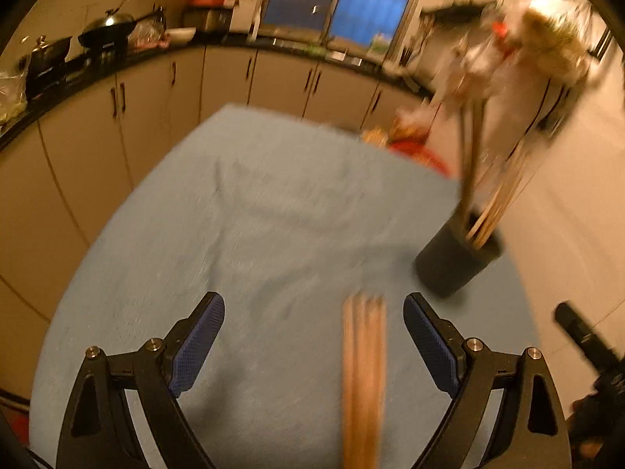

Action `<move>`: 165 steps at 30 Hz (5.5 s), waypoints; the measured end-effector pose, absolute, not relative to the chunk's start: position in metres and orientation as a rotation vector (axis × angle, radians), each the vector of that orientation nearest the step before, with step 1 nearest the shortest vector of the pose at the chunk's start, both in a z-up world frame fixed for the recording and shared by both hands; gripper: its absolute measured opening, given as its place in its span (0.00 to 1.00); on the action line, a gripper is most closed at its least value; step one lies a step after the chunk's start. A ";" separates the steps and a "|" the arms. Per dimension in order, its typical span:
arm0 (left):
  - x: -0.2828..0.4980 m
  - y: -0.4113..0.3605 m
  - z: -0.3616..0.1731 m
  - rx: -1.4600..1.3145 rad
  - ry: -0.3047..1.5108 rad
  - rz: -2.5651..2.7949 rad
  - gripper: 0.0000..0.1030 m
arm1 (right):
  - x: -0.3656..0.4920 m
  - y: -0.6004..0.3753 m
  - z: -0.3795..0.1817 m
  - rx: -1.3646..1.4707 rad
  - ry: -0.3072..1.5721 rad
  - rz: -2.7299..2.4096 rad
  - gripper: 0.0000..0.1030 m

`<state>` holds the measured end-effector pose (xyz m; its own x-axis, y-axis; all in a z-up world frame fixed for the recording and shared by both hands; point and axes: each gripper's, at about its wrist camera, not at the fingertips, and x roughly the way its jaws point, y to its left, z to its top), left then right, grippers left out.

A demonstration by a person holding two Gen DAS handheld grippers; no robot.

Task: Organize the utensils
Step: 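Grasp a chopstick from the row with the left tool while the right tool grasps another, then lift both held chopsticks and carry them over the black holder, then lower both chopsticks upright into the black holder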

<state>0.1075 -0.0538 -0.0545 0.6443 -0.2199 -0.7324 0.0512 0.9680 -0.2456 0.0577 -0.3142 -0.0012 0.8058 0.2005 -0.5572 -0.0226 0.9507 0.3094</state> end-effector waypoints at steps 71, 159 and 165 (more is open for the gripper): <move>0.183 -0.074 -0.118 -0.026 1.143 -0.306 0.08 | 0.168 -0.214 -0.091 0.138 1.036 0.193 0.10; 0.154 -0.156 0.156 -0.150 0.433 -0.498 0.05 | 0.092 -0.313 0.185 0.084 0.291 0.141 0.08; 0.172 -0.163 0.140 -0.163 0.453 -0.489 0.05 | 0.106 -0.314 0.179 0.067 0.278 0.122 0.08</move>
<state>0.1722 -0.1634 0.1405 0.7862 -0.4874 -0.3800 0.4165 0.8721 -0.2568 0.1065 -0.3140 0.1787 0.9541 0.1296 -0.2698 -0.1110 0.9903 0.0831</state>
